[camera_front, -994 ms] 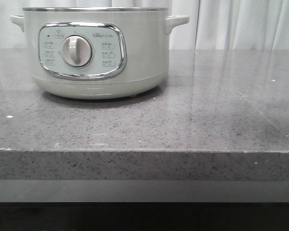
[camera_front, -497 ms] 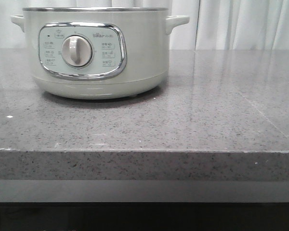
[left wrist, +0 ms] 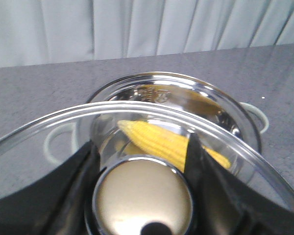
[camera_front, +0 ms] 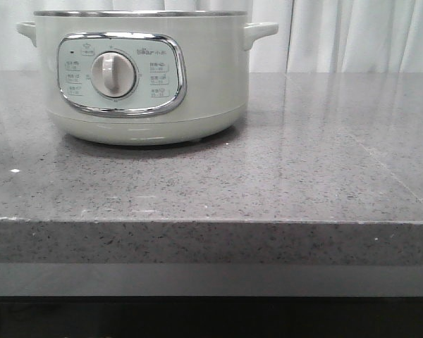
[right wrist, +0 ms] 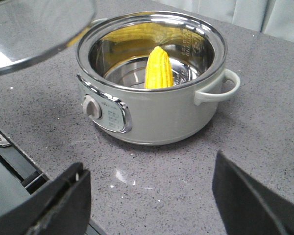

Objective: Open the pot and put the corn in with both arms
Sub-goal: 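Lower the glass lid back onto the pot with the left gripper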

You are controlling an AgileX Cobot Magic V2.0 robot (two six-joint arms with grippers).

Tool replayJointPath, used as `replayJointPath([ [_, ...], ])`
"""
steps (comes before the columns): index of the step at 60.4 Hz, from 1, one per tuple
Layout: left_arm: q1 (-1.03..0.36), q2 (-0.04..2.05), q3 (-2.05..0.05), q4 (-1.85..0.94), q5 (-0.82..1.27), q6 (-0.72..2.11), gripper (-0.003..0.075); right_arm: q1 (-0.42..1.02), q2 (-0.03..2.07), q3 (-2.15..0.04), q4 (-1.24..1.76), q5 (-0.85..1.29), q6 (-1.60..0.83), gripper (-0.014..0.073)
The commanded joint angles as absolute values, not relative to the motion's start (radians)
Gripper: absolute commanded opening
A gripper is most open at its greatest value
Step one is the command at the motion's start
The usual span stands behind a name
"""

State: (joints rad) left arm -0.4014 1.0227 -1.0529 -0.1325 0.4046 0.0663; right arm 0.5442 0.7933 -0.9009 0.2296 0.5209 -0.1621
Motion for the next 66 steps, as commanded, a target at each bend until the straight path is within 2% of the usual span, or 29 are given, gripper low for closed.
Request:
replayJointPath([
  [1, -0.449, 1.064, -1.139, -0.152, 0.215, 0.075, 0.0261, 0.545, 0.785, -0.926, 0.238, 0.455, -0.163, 0.054],
  [39, -0.502, 1.435, -1.405, -0.152, 0.051, 0.075, 0.0261, 0.545, 0.785, -0.926, 0.238, 0.455, -0.163, 0.054],
  [66, -0.502, 1.55, -1.447, -0.147, 0.0, 0.075, 0.0261, 0.545, 0.785, -0.926, 0.238, 0.455, -0.163, 0.054],
])
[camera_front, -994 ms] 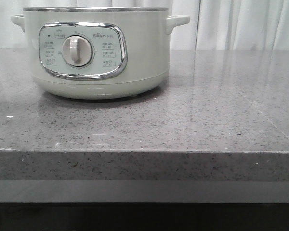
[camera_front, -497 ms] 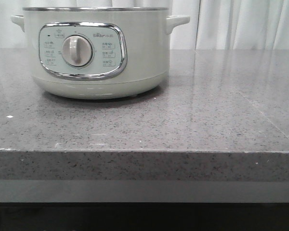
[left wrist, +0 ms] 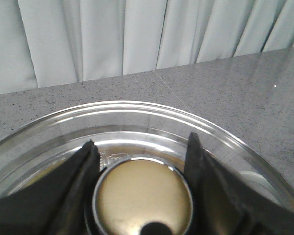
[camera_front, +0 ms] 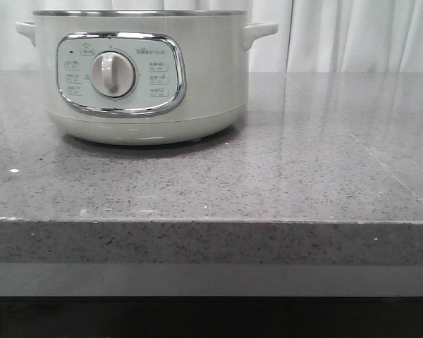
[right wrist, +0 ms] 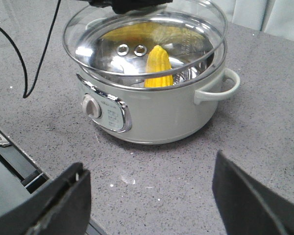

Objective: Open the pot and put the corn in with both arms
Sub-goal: 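Lower the glass lid back onto the pot with the left gripper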

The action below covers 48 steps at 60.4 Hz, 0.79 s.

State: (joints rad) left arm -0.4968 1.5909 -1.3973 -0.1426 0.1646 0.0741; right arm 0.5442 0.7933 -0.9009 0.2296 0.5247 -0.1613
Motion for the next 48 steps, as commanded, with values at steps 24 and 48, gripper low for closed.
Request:
replayJointPath([
  [24, -0.502, 1.598, -1.447, -0.121, 0.0, 0.075, 0.0261, 0.545, 0.785, -0.926, 0.238, 0.456, -0.163, 0.054],
  [48, -0.502, 1.61, -1.447, -0.09, 0.0, 0.075, 0.0262, 0.545, 0.785, -0.926, 0.238, 0.456, -0.163, 0.054],
])
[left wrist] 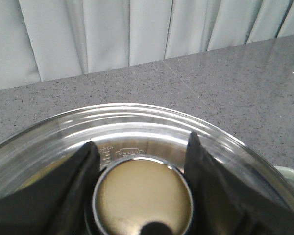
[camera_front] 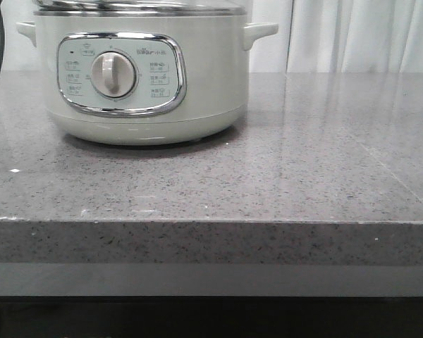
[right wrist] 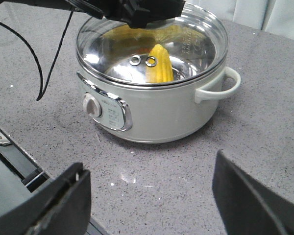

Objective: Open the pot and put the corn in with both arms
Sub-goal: 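Lower the glass lid back onto the pot with the left gripper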

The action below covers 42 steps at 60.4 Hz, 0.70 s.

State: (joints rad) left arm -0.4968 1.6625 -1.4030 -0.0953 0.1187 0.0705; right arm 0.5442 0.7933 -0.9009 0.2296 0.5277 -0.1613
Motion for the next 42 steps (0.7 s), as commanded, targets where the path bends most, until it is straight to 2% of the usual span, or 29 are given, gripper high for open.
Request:
replayJointPath([
  [1, -0.502, 1.61, -1.447, -0.094, 0.0, 0.075, 0.0262, 0.545, 0.785, -0.926, 0.238, 0.456, -0.163, 0.054],
  [25, -0.502, 1.61, -1.447, -0.137, 0.031, 0.075, 0.0272, 0.545, 0.785, -0.926, 0.238, 0.456, -0.163, 0.054],
  [38, -0.502, 1.61, -1.447, -0.153, 0.036, 0.075, 0.0477, 0.545, 0.785, -0.926, 0.238, 0.456, -0.163, 0.054],
  [42, -0.502, 1.61, -1.447, -0.153, 0.045, 0.075, 0.0503, 0.545, 0.785, -0.926, 0.238, 0.456, -0.163, 0.054],
])
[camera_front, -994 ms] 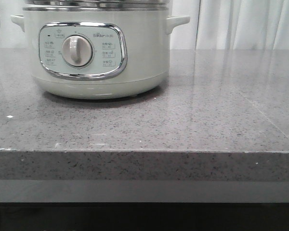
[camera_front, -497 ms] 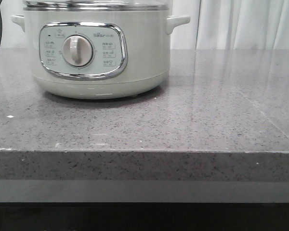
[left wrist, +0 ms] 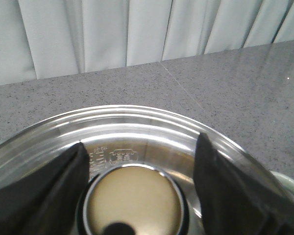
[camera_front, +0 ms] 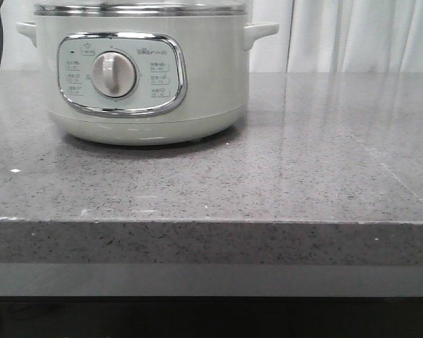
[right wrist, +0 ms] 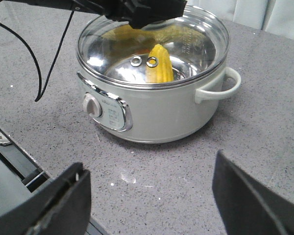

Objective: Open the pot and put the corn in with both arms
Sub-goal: 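Release the lid knob and raise the left gripper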

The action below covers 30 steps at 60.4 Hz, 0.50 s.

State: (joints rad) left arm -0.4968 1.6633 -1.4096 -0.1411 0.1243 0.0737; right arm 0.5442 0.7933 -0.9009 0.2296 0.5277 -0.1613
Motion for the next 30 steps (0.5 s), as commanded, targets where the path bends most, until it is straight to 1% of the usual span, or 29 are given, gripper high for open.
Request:
replayJointPath([
  [1, -0.502, 1.608, -1.447, -0.153, 0.048, 0.075, 0.0502, 0.545, 0.785, -0.926, 0.238, 0.456, -0.163, 0.054],
  [14, -0.502, 1.564, -1.47, -0.153, 0.109, 0.075, 0.0502, 0.545, 0.785, -0.926, 0.238, 0.456, -0.163, 0.054],
  [22, -0.502, 1.481, -1.476, -0.153, 0.162, 0.075, 0.0501, 0.545, 0.785, -0.926, 0.238, 0.456, -0.163, 0.054],
  [30, -0.502, 1.364, -1.476, -0.151, 0.287, 0.075, 0.0501, 0.545, 0.785, -0.926, 0.238, 0.456, -0.163, 0.054],
])
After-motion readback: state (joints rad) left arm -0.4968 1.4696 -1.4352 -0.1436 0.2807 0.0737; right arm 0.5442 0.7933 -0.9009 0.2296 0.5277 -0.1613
